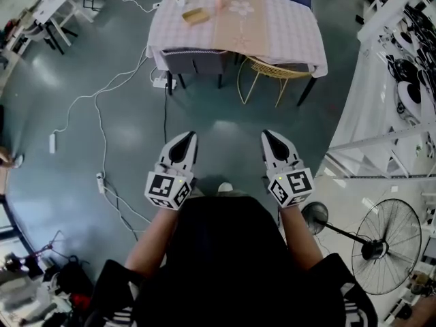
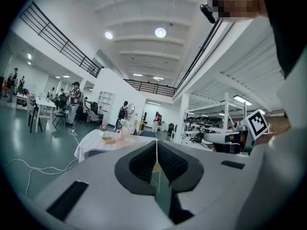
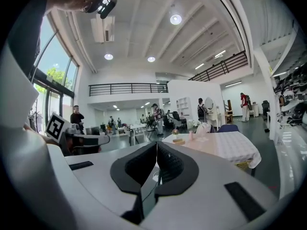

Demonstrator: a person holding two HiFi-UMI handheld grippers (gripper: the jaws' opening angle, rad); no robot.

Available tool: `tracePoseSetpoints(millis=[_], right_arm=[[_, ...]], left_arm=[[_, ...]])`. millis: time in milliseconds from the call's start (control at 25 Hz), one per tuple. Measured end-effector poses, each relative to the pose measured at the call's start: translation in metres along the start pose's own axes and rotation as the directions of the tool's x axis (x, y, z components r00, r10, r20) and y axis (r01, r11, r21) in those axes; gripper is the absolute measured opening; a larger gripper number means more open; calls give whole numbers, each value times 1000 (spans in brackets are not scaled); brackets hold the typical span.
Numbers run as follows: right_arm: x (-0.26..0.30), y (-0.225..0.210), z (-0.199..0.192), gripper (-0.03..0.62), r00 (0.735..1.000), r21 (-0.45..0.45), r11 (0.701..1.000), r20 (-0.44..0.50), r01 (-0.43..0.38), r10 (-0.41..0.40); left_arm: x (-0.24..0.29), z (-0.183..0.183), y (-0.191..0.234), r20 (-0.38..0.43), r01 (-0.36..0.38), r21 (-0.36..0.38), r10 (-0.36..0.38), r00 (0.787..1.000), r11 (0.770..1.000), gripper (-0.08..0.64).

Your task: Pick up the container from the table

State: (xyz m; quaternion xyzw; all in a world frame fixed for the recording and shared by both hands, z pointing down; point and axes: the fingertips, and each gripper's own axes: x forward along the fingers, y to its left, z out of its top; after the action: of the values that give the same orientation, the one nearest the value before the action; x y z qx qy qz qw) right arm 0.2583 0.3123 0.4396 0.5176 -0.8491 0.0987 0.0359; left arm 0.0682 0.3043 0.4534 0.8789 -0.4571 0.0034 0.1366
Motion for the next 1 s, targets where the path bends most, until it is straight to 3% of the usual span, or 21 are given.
tracePoseSetpoints(millis=[120, 200, 280, 640, 840, 1000], right_arm=[[-2, -5, -4, 8, 1000, -8, 1000, -17, 17, -17], [-3, -8, -12, 106, 999, 2, 1000, -49, 20, -20], [-2, -7, -22, 140, 996, 22, 1000, -85, 0, 2], [29, -5, -30, 140, 991, 50, 996, -112, -74, 79], [72, -8, -43, 140, 984, 50, 995, -154, -87, 94], [124, -22, -30, 139, 984, 46, 996, -158, -74, 80]], left_arm=[[3, -10, 2, -24, 1, -12, -1, 1000, 1000, 13], [6, -20, 5, -48, 0, -33, -2, 999, 999, 105], [6, -25, 8, -65, -16, -43, 13, 998, 999, 158], [13, -21, 23, -70, -62, -5, 61, 996, 998, 167], [34, -21, 58, -68, -60, -2, 60, 996, 998, 167], [76, -12, 96, -58, -43, -31, 41, 997, 999, 167]])
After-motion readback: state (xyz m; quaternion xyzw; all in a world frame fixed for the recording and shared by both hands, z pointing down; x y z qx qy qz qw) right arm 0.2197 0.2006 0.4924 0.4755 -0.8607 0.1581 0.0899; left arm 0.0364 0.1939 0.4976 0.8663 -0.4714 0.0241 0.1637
